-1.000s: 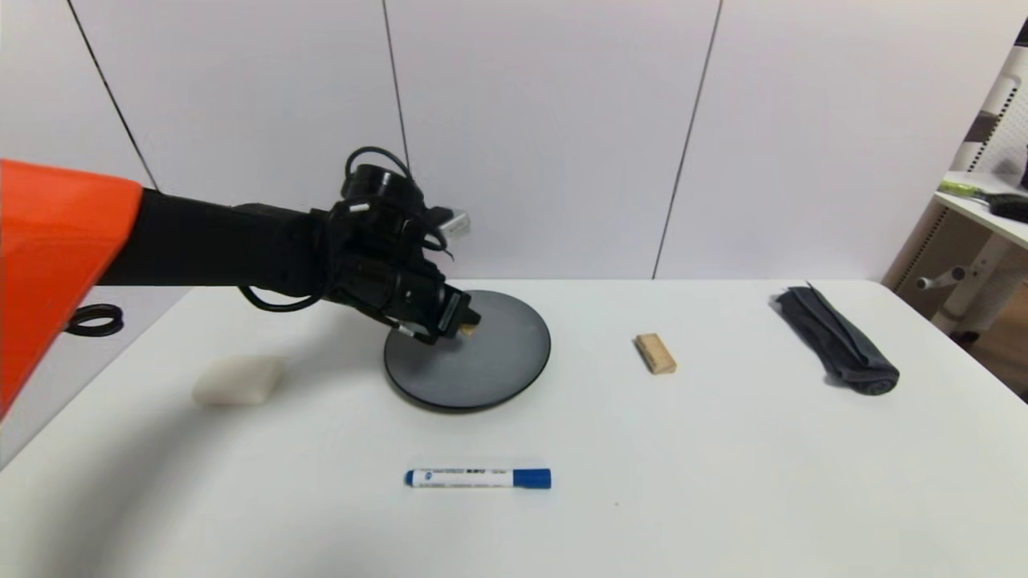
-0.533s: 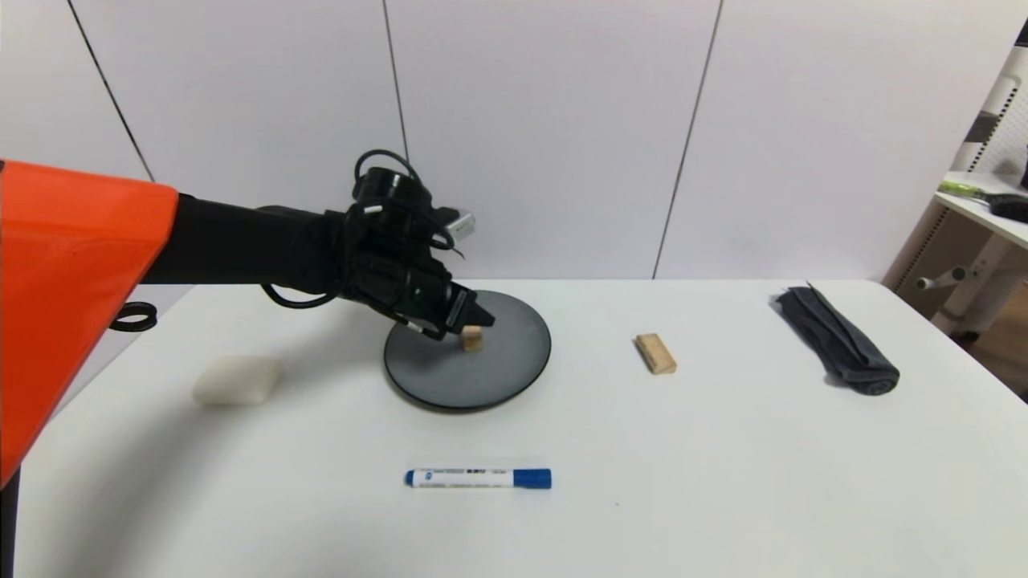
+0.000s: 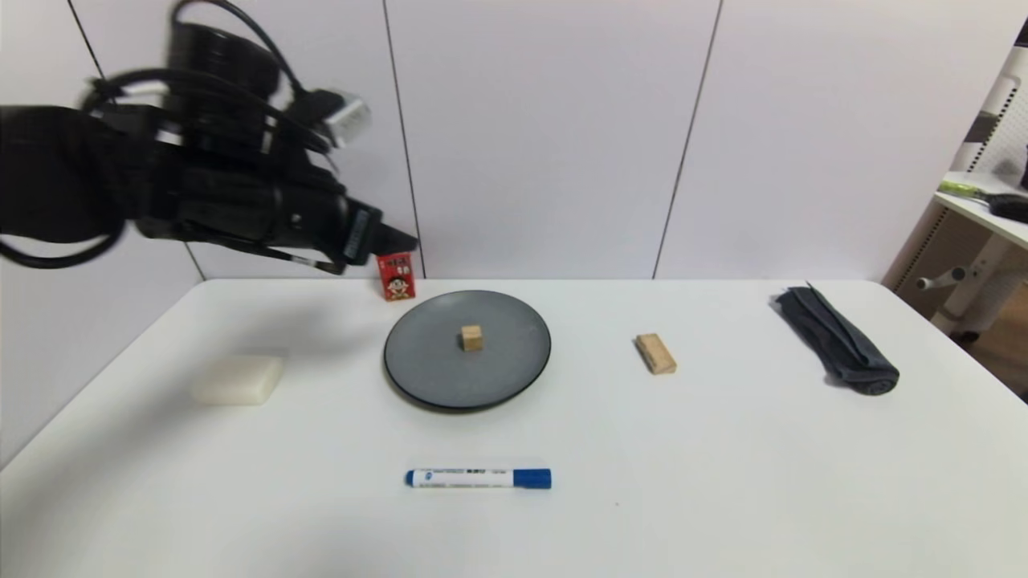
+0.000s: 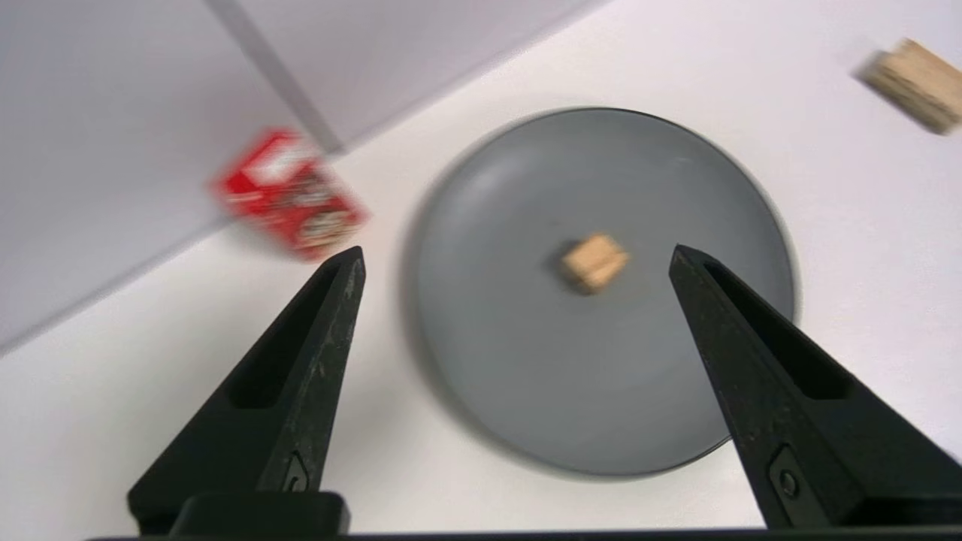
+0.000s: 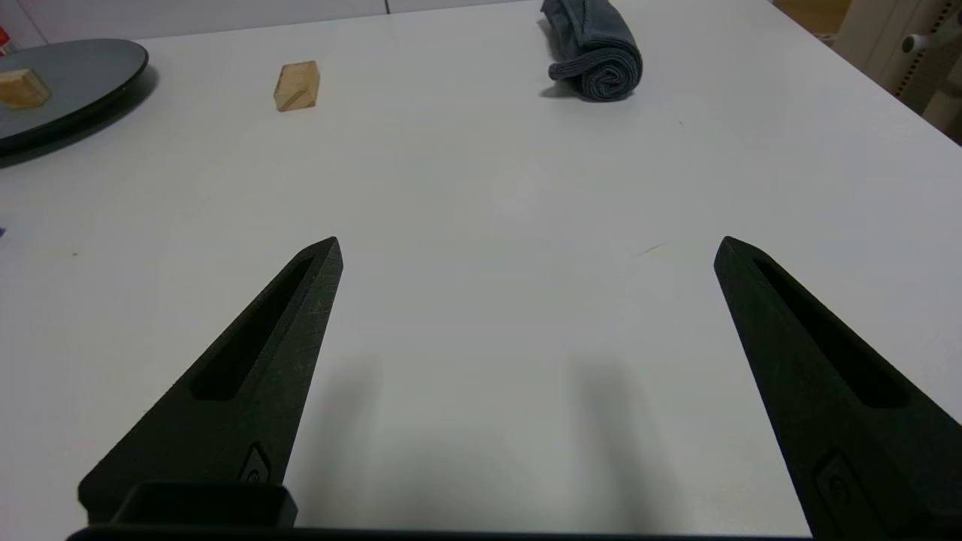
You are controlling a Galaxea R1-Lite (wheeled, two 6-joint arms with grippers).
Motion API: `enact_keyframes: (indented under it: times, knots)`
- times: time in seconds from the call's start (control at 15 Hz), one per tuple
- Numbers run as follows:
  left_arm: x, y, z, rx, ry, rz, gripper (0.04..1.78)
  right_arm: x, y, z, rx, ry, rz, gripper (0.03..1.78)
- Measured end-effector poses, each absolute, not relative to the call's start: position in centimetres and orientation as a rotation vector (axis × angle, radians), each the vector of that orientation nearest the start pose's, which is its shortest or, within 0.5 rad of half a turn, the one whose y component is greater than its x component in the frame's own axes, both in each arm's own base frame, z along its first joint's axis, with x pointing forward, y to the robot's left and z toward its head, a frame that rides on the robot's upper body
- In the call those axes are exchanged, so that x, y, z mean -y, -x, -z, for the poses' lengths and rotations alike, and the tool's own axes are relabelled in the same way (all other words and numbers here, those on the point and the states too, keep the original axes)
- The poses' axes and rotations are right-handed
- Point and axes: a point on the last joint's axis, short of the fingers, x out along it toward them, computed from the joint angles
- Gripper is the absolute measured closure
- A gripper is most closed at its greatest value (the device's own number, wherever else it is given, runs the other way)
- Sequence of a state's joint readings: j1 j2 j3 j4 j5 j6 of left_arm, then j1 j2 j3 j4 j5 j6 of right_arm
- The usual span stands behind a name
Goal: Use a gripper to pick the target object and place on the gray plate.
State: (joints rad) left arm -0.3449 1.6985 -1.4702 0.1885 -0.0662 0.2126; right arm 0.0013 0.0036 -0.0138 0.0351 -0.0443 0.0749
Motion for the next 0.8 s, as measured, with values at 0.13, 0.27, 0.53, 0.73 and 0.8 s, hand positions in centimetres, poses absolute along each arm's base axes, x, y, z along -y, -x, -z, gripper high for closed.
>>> enact_keyframes:
  times: [0.13, 0.27, 0.53, 0.73, 0.8]
  knots:
    - [6.6, -25.0, -31.7, -0.287, -0.302, 0.329, 0.28, 0.1, 2.4, -7.6, -0.023, -0.074, 0.044, 0.10]
    - [3.6, -19.2, -31.4, -0.267, -0.290, 0.241, 0.25, 0.1, 2.4, -7.6, -0.023, -0.074, 0.044, 0.10]
    - [0.9, -7.7, -24.6, -0.284, -0.237, 0.145, 0.19, 0.1, 2.4, -7.6, -0.023, -0.074, 0.044, 0.10]
    - [0.2, -1.9, -17.2, -0.268, -0.196, 0.113, 0.17, 0.1, 2.4, -7.6, -0.024, -0.074, 0.043, 0.10]
    - [0.1, -1.1, -14.9, -0.257, -0.187, 0.107, 0.16, 0.1, 2.4, -7.6, -0.024, -0.074, 0.043, 0.10]
